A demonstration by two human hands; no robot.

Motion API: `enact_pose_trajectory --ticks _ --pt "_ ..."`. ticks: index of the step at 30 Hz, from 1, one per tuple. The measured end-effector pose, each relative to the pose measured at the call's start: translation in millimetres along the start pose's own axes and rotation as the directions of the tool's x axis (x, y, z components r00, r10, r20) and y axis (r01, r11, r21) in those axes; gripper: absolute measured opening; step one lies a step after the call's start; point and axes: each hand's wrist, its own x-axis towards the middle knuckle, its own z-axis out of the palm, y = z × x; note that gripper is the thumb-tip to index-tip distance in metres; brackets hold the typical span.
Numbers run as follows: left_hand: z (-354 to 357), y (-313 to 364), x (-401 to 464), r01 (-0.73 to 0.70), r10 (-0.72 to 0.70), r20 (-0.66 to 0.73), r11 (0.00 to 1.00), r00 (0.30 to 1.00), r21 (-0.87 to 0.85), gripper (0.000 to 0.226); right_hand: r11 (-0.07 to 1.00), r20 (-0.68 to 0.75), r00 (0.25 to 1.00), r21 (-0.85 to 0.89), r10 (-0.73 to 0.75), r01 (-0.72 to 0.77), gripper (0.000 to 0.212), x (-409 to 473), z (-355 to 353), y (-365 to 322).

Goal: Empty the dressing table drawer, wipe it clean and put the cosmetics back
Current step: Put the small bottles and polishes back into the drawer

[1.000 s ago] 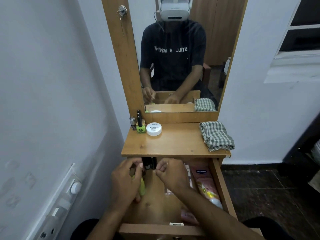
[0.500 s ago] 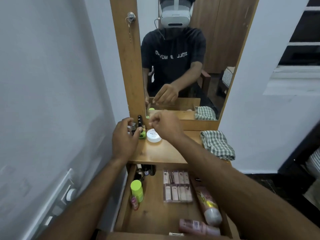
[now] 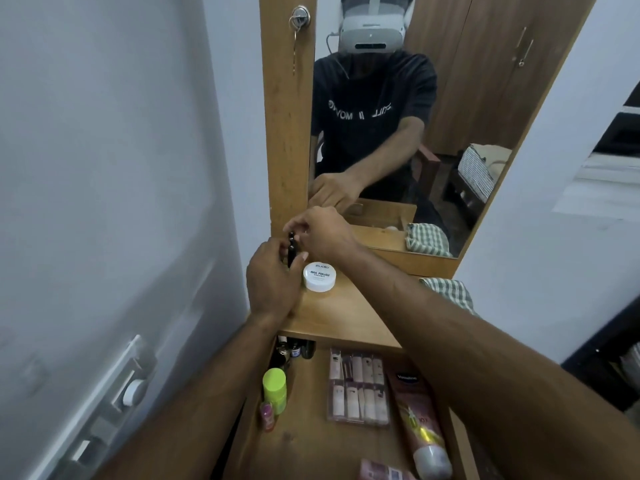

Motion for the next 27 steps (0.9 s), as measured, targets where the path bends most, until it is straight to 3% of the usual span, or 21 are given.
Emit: enact_pose_trajectory --ticks 9,14,21,27 --pt "-3.5 -5.8 -9.6 -0.008 -0.001 -0.056 0.987 0.998 -0.163 0.017 0.989 0.089 0.994 -0.128 -0.059 0.070 0.020 -0.7 -0.3 -4.6" --pt "-25.4 -2.1 -29.7 0.024 -0.060 -0.114 0.955 0.992 -0.295 0.024 0.994 0.058 0.997 -0.099 -0.042 0.048 0.011 -5.5 -0.7 -8.6" --pt "-47.6 9.2 -73.8 0.022 -0.046 -0.059 0.936 0.997 -0.353 0.021 1.000 -0.050 0.998 -0.019 -0.025 0.024 0.012 -9.7 10.2 -5.5" --pt "-44.0 4.8 -96.3 -0.055 0.066 0.035 0.968 0.997 -0.246 0.023 0.968 -0.344 0.937 0.249 0.067 0.022 0.012 -34.2 -10.1 0.1"
